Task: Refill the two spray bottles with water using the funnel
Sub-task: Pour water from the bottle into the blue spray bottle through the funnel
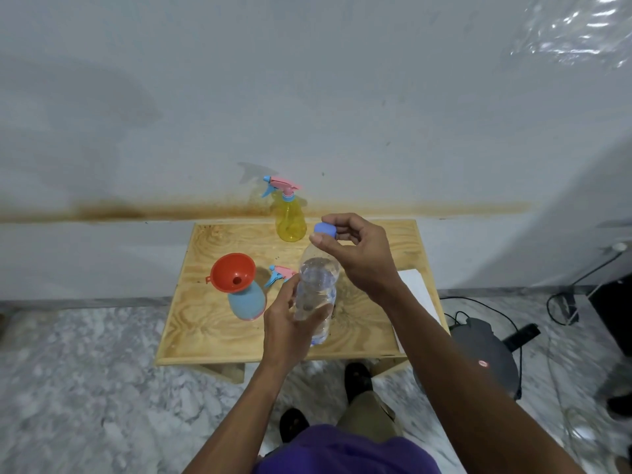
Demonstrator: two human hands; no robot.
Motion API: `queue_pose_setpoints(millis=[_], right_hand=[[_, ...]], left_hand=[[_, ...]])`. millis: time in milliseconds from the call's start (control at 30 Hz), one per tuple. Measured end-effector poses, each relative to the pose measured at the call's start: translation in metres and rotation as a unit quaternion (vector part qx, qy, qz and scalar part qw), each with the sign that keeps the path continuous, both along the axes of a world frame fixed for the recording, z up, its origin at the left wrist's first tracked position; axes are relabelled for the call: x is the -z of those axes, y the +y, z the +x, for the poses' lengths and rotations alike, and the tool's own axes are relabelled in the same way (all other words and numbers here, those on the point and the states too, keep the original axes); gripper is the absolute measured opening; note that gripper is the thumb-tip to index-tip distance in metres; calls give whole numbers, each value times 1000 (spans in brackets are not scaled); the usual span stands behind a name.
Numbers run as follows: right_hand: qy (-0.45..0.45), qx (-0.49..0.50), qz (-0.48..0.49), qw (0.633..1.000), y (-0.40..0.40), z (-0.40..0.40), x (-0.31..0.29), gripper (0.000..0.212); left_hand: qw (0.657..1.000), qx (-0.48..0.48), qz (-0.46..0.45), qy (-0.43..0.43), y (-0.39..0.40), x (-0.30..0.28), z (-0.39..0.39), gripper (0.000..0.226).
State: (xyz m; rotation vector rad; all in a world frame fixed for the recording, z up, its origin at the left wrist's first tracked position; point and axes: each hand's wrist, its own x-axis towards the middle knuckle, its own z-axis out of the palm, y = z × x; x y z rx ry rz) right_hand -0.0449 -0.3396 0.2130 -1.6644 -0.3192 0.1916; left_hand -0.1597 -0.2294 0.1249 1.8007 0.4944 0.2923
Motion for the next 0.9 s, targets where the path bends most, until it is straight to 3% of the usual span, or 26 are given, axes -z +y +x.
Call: queue_pose_setpoints(millis=[167, 333, 500, 767, 900], right_hand=[[28, -43, 8, 999, -2, -2, 0, 34], [-5, 10, -8, 1000, 0, 0, 1, 33], [2, -4, -27, 1000, -2, 6, 4, 27], [-59, -16, -92, 994, -12, 27, 14, 31], [-15, 22, -37, 999, -21, 44, 19, 32]], left_hand=[[1000, 4, 4, 4, 0, 3, 1, 59], [1000, 10, 6, 2, 1, 7, 8, 64], [1000, 9, 13, 4, 0, 11, 17, 61], [1000, 27, 12, 8, -5, 22, 38, 61], [1000, 18, -12, 15, -9, 32, 47, 62]])
